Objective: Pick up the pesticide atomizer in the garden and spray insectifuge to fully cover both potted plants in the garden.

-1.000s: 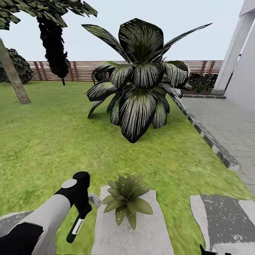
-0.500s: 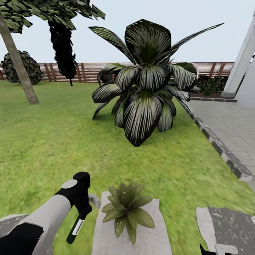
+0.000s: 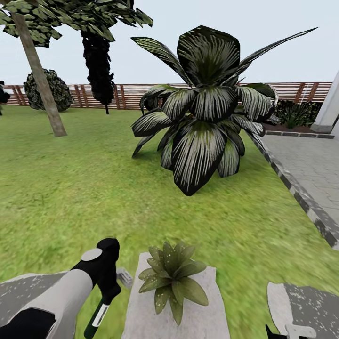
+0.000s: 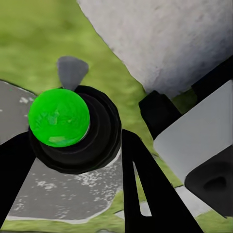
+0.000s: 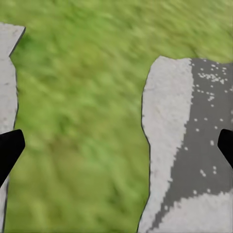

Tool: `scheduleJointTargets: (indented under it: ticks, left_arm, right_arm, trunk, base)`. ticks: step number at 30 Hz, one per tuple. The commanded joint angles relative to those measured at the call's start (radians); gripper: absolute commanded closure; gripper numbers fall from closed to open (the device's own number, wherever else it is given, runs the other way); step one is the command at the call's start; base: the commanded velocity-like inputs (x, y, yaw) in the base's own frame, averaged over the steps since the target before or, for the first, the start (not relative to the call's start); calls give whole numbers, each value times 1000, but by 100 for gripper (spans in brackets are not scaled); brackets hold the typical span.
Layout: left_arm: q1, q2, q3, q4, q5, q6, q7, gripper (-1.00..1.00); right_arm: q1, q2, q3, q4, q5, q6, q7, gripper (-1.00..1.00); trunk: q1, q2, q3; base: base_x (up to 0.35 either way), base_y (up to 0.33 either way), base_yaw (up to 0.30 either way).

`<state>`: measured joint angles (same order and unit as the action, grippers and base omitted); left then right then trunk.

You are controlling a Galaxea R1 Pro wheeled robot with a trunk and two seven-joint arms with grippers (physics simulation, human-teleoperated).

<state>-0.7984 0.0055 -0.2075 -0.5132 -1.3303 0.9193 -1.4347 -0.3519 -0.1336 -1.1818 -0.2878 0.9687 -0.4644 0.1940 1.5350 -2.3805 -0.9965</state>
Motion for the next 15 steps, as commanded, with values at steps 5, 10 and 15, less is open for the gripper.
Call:
scheduleJointTargets:
  ticks: [5, 10, 15]
  left_arm:
    - [21, -1, 3, -12, 2, 10, -7, 100]
    - [22, -1, 34, -19, 3, 10, -7, 100]
    - [22, -1, 36, -21, 3, 10, -6, 100]
  right_arm:
    - [-1, 0, -9, 0, 2, -3, 8, -100]
    - [-1, 0, -9, 0, 2, -3, 8, -100]
    - [-1, 0, -8, 0, 2, -3, 8, -100]
  trunk:
    - [0, 0, -1]
    - [0, 0, -1]
    - [0, 0, -1]
  base:
    - [0, 0, 1]
    - [0, 0, 51]
    - [-50, -157, 209]
